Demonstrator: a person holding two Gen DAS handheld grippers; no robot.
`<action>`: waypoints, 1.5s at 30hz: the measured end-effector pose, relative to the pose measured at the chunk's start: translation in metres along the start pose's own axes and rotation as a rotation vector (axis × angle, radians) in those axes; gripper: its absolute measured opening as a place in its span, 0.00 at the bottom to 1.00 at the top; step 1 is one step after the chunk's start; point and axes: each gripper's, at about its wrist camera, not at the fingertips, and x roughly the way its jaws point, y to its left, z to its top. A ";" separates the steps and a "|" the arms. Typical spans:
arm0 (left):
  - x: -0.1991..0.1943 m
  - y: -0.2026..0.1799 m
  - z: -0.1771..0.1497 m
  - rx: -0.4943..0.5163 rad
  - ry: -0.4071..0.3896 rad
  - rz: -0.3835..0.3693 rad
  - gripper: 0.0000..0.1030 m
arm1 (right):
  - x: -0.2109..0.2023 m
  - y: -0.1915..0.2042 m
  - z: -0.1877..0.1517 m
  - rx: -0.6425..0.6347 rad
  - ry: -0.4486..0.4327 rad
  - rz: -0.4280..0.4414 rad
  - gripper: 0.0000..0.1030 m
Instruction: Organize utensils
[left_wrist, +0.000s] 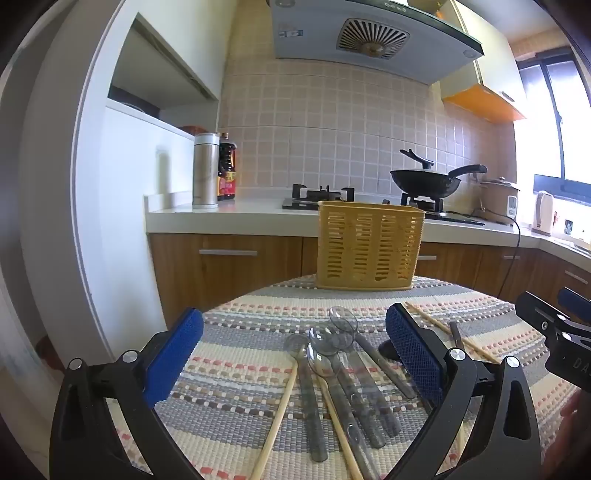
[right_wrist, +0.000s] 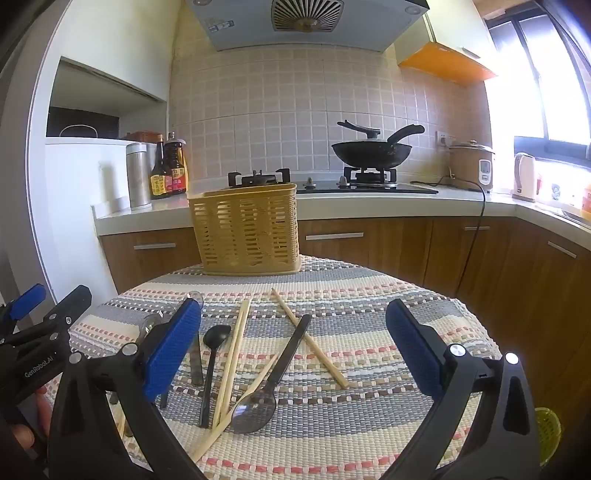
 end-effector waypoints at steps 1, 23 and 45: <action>0.000 0.000 0.000 -0.001 0.001 0.000 0.93 | -0.001 -0.001 0.000 0.000 0.000 0.001 0.93; 0.000 0.000 0.000 0.000 0.002 -0.002 0.93 | 0.001 0.002 -0.002 -0.018 -0.001 0.017 0.93; 0.002 0.007 -0.001 -0.025 0.034 -0.045 0.93 | 0.000 -0.002 0.001 -0.022 0.016 -0.044 0.93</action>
